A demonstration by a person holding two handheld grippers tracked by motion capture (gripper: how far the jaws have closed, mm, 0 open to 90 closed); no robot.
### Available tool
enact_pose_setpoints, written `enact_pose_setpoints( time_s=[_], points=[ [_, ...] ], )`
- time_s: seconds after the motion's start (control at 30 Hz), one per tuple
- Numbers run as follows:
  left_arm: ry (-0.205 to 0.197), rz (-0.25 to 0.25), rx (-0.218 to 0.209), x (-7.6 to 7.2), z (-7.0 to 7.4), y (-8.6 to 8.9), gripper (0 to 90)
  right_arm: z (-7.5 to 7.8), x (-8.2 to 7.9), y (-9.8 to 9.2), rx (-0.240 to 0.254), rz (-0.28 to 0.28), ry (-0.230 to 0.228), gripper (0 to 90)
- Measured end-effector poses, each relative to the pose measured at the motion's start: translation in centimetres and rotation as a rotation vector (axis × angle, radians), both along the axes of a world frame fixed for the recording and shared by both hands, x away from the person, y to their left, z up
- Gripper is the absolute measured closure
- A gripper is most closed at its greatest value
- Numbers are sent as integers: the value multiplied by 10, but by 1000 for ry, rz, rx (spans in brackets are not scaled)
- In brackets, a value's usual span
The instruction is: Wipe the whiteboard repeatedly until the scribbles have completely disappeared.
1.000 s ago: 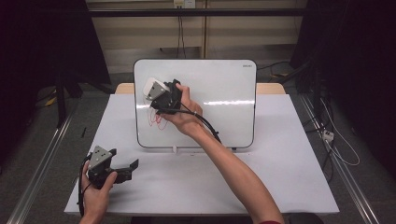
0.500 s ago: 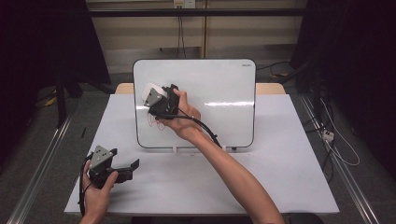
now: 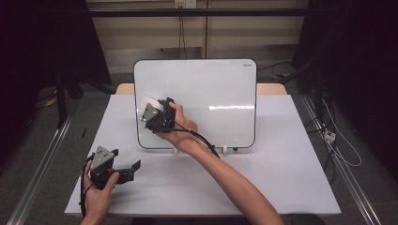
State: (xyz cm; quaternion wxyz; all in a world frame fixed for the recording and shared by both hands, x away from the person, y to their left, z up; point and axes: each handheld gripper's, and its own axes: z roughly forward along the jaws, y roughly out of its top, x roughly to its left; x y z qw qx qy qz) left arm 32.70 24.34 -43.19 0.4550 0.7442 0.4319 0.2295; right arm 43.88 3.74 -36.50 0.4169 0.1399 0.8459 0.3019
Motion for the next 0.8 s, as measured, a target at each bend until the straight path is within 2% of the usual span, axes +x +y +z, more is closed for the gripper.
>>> enact_pose_setpoints(
  time_s=[0.37, 0.5, 0.63, 0.8],
  points=[
    [4, -4, 7, 1, 0, 1, 55, 4, 1, -4, -3, 19, 22, 309],
    [1, 3, -5, 0, 0, 1, 55, 11, 6, -9, 31, -10, 10, 311],
    [0, 1, -1, 0, 0, 2, 54, 21, 13, -18, 40, -28, 0, 311],
    [0, 2, -6, 0, 0, 1, 55, 36, 24, -33, 86, -86, -6, 312]
  ],
)
